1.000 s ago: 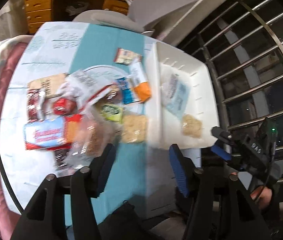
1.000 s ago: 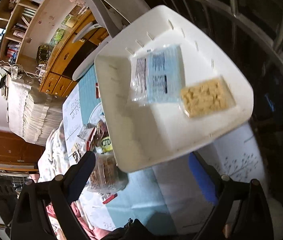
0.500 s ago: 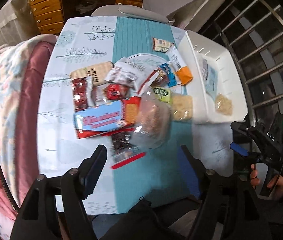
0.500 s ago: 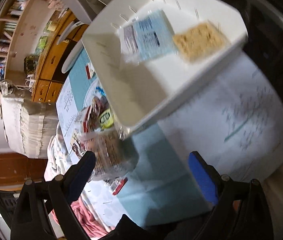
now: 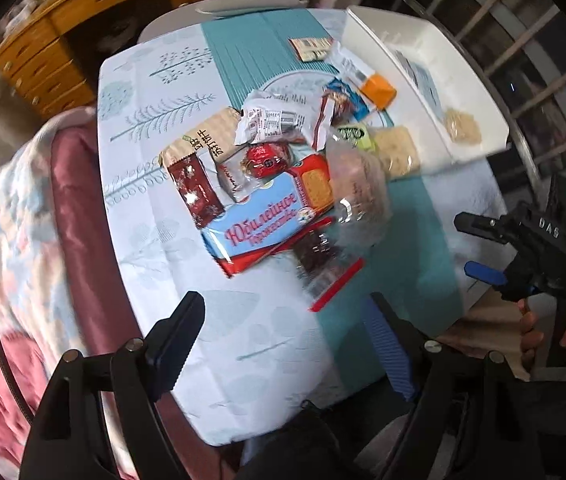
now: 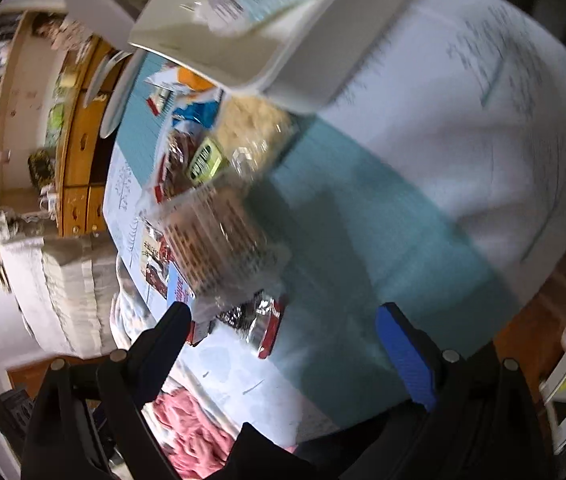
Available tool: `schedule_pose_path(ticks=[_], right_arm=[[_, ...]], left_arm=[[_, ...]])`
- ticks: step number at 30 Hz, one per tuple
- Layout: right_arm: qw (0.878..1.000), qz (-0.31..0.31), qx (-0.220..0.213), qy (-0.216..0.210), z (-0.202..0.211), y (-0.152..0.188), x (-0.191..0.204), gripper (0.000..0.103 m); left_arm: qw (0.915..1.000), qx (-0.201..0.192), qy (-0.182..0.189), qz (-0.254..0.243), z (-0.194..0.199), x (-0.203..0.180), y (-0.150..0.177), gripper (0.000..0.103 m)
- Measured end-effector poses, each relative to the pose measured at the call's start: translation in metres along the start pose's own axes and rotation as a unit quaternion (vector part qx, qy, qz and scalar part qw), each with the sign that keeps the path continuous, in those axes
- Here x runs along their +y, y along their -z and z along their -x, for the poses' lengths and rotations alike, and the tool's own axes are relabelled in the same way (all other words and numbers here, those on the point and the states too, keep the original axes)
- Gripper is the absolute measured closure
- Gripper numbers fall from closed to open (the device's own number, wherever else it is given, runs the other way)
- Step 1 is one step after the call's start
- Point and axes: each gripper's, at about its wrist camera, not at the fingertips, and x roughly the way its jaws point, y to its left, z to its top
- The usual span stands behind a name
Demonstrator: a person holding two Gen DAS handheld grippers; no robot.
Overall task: Organize snacks
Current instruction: 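Withdraw both grippers from the tray back toward the snack pile, then grasp a small dark packet with the right gripper while the left grasps the blue biscuit pack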
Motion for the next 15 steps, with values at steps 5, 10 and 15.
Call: schedule_pose_path(ticks=[5, 10, 15], right_arm=[[0.999, -0.049, 0.001, 0.002, -0.02, 0.023, 0.002, 0.008], [0.995, -0.098, 0.016, -0.002, -0.042, 0.041, 0.01, 0.008], [0.992, -0.123, 0.024, 0.008, -0.061, 0.051, 0.021, 0.01]], left_arm=[[0.9983, 0.007, 0.003, -0.058, -0.012, 0.01, -0.005, 0.023], [0.9937, -0.008, 0.008, -0.112, -0.028, 0.017, -0.01, 0.023], [0.9855, -0.031, 0.013, -0.166, -0.048, 0.022, -0.015, 0.022]])
